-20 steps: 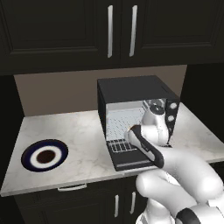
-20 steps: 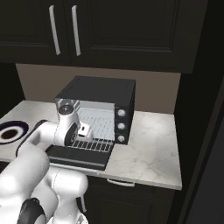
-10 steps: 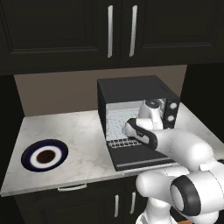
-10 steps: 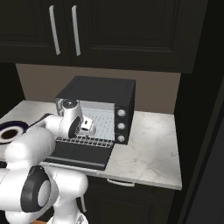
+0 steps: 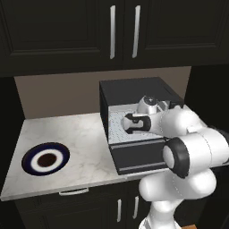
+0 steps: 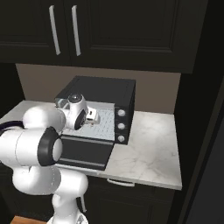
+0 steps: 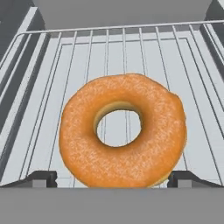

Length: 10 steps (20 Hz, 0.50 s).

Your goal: Pick up the bagel from the plate, place it on the toaster oven rack, close the door, and set the timer.

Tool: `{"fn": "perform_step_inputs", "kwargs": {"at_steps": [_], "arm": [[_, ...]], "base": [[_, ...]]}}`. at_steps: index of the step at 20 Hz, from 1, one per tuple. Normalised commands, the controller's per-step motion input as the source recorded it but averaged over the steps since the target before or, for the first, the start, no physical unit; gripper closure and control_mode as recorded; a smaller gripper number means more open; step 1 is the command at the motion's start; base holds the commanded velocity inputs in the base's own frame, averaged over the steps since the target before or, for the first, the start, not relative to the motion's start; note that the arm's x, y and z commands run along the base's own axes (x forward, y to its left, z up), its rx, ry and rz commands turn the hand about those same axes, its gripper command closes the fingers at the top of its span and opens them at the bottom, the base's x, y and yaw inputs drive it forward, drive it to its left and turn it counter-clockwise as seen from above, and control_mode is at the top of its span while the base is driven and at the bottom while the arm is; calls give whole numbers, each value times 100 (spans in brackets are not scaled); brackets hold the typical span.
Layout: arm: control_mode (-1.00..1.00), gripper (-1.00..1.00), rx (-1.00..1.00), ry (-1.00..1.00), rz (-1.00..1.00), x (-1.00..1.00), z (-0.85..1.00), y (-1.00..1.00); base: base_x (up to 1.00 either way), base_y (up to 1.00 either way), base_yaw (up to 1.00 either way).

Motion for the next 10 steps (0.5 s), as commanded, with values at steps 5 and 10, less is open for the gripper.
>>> {"fn": "perform_step_inputs", "kwargs": {"at_steps": [5,10], "arm": [[-100,-100,0,-40,1,-93,83,-3],[-100,-100,0,-28,0,-100,68,-9]], "base": [[0,0,0],[0,0,0]]}}
